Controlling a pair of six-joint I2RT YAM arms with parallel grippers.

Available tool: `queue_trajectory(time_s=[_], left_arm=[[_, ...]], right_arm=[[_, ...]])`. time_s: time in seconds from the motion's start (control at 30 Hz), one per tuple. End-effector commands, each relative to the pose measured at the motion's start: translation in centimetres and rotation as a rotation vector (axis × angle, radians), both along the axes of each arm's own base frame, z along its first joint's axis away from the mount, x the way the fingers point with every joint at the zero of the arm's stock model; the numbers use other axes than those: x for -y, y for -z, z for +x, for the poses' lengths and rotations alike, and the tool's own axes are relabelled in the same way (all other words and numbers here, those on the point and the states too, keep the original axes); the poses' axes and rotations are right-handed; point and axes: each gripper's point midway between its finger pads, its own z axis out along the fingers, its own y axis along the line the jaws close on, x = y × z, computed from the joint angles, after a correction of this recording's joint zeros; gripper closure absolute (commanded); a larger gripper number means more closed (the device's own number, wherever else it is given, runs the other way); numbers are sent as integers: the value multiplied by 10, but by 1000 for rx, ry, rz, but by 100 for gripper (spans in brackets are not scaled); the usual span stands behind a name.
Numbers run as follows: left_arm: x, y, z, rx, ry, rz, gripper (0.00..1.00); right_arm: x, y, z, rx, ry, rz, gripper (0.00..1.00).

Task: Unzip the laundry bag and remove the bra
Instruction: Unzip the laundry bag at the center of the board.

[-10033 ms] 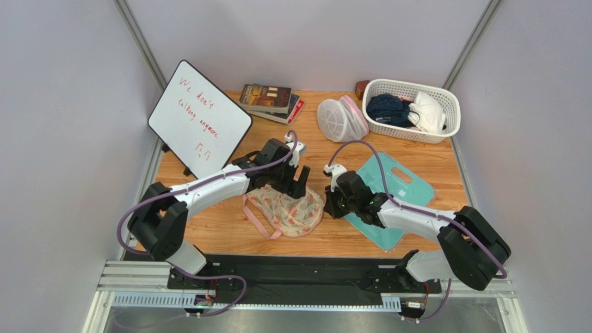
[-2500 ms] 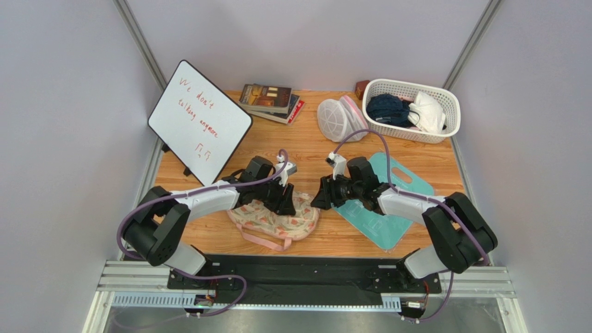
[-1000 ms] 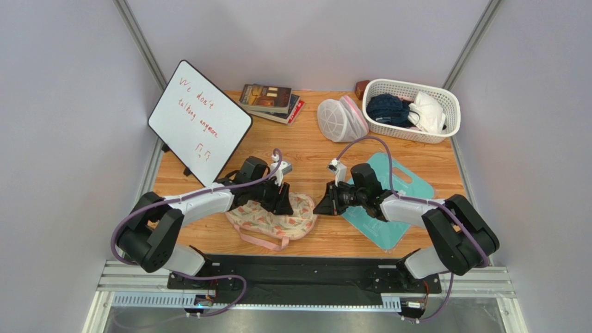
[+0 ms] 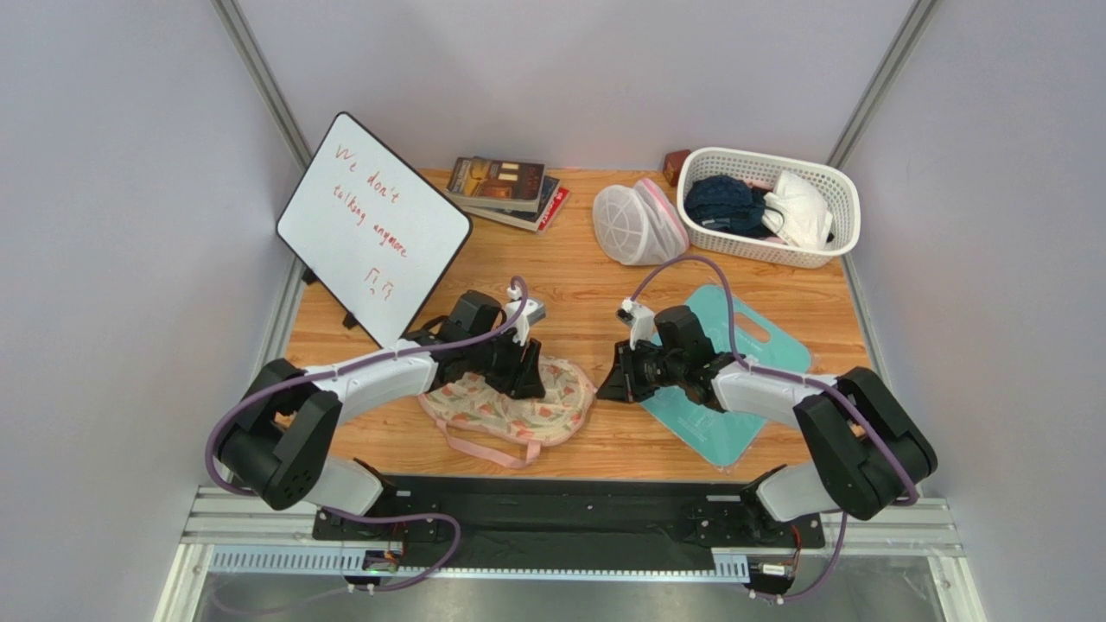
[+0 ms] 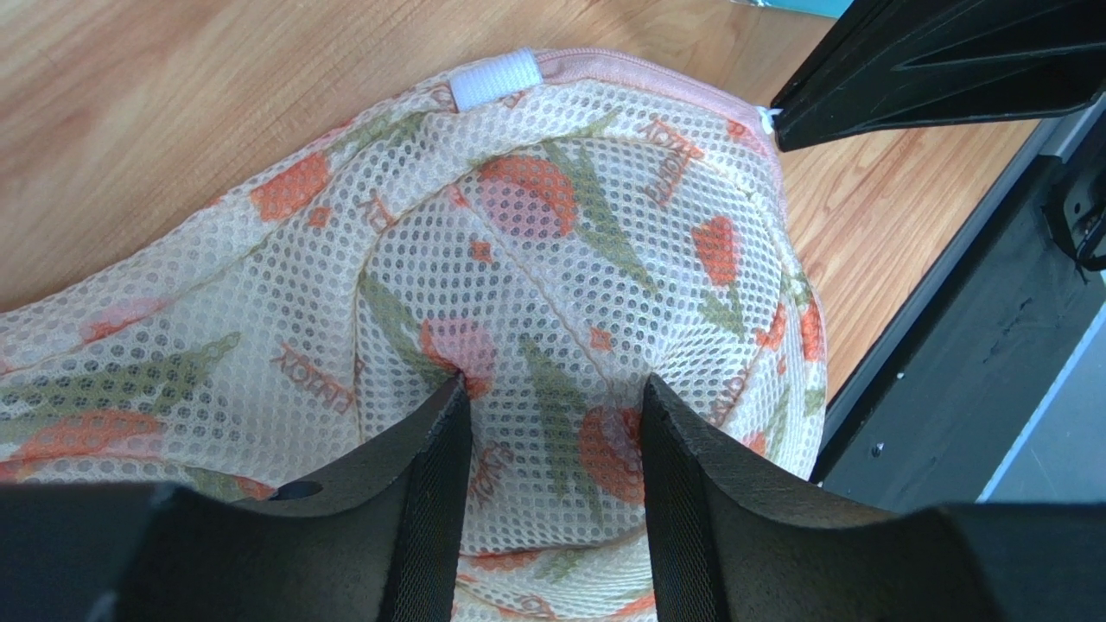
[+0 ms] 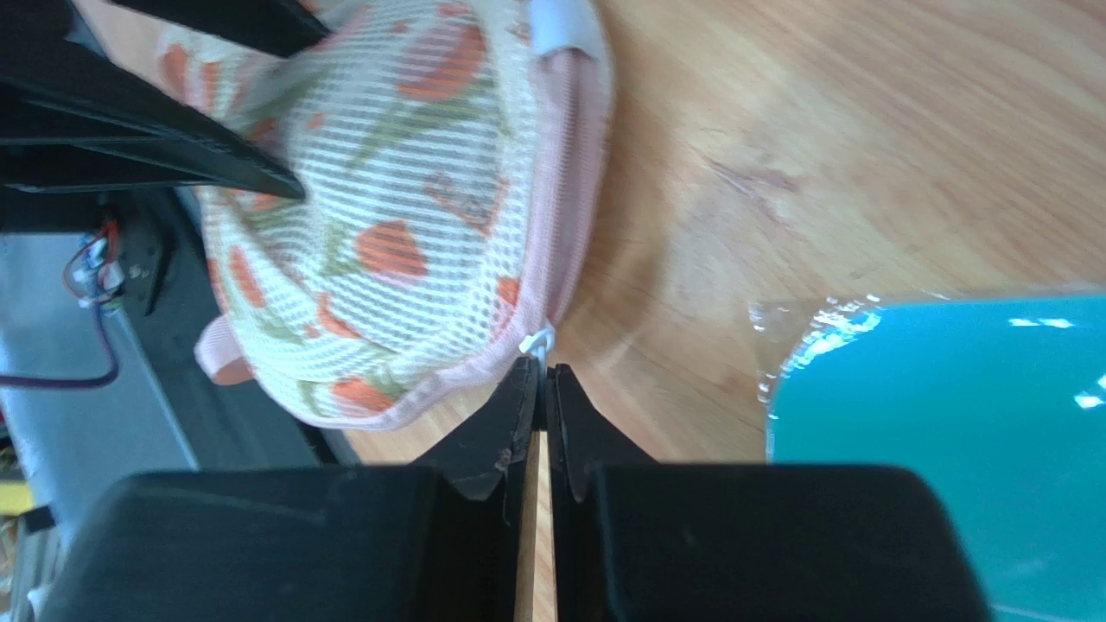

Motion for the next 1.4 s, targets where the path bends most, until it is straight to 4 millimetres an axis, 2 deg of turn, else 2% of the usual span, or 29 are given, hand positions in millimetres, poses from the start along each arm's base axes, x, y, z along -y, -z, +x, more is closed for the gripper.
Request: queue_trajectory(time_s=[0.0,0.03,0.07,0.1,0.13,0.2,0.4,0.63,1.0,1.07,1.37], left_arm=[[7,-28,13,71,10,-13,64],[12,-39,14,100,30,-32,51],[20,-48,12,120,56,-46,47],[27,-63,18,151,65,-69,43],[30,-68,20,157,77,-79,38],[37,-82,29,194,92,-91,36],[45,-70,36,162,135,-62,32],[66,-51,42,176,260,-106,31],[89,-36,66,257,352,-129,29],[91,-26,62,208,383,-132,29],[97,-12,38,66,466,-189,29]], right_arm=[[14,6,-1,-8,24,-64,100],[14,6,-1,-6,21,-61,100],[13,5,-3,-7,17,-57,100],[12,4,-4,-9,9,-49,100],[11,3,-3,-3,8,-48,100],[11,2,-3,3,5,-43,100],[10,-1,-4,9,-4,-34,100],[11,-4,-7,18,-13,-31,100],[9,-10,-11,23,-39,-5,100],[8,-10,-11,26,-40,-4,100],[10,-9,-3,41,-16,-25,100]])
